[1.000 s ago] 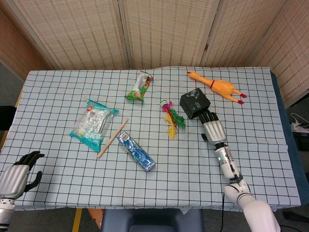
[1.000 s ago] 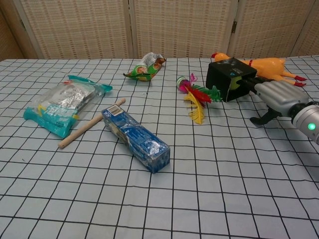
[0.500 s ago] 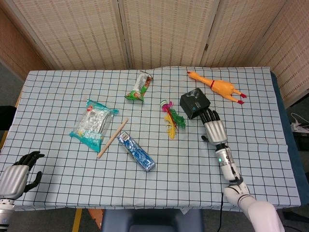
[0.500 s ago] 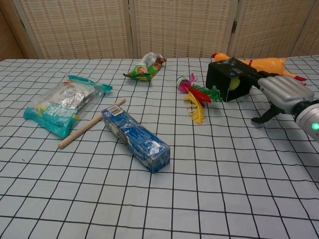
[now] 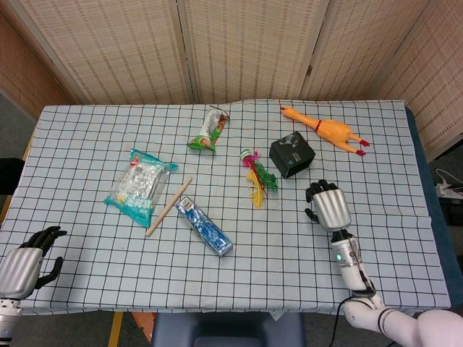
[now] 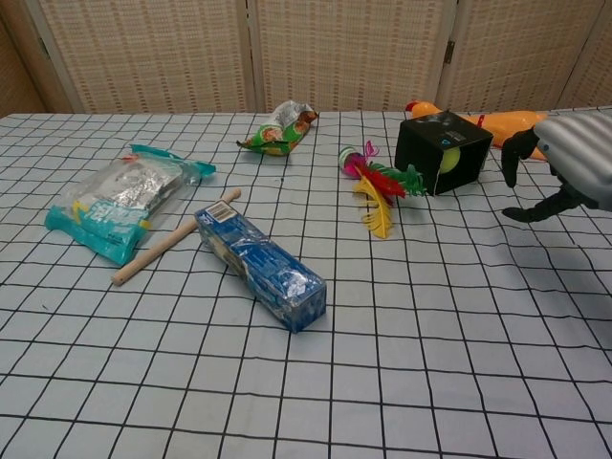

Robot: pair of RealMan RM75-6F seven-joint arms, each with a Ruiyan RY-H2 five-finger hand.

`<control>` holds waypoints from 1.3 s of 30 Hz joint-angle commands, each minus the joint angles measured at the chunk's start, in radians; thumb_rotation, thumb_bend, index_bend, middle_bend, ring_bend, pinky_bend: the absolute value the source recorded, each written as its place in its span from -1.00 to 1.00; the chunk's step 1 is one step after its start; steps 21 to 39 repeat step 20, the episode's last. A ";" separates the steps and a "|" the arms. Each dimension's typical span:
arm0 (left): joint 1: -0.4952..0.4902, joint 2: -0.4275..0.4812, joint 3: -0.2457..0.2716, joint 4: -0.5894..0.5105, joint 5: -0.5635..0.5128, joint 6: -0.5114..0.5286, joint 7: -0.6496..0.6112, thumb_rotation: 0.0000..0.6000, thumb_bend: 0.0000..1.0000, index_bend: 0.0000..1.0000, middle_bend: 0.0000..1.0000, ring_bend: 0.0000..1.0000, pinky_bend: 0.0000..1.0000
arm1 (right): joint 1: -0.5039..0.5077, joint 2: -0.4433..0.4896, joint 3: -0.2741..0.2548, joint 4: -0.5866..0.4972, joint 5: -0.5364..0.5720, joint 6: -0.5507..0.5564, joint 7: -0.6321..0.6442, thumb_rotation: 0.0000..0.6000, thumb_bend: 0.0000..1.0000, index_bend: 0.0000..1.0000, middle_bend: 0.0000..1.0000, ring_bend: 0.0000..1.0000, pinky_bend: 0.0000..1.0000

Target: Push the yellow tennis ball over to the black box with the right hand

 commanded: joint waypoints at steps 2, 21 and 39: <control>0.002 0.004 0.001 -0.001 0.007 0.005 -0.007 1.00 0.00 -0.52 -0.70 -0.65 -0.15 | -0.144 0.198 -0.050 -0.312 -0.014 0.143 -0.148 1.00 -0.87 0.29 0.00 -0.28 0.06; -0.005 -0.005 0.004 -0.007 0.019 -0.001 0.012 1.00 0.00 -0.52 -0.70 -0.65 -0.15 | -0.279 0.365 -0.111 -0.526 0.082 0.084 -0.194 1.00 -0.87 -0.86 -0.97 -1.00 -0.56; -0.005 -0.005 0.004 -0.007 0.019 -0.001 0.012 1.00 0.00 -0.52 -0.70 -0.65 -0.15 | -0.279 0.365 -0.111 -0.526 0.082 0.084 -0.194 1.00 -0.87 -0.86 -0.97 -1.00 -0.56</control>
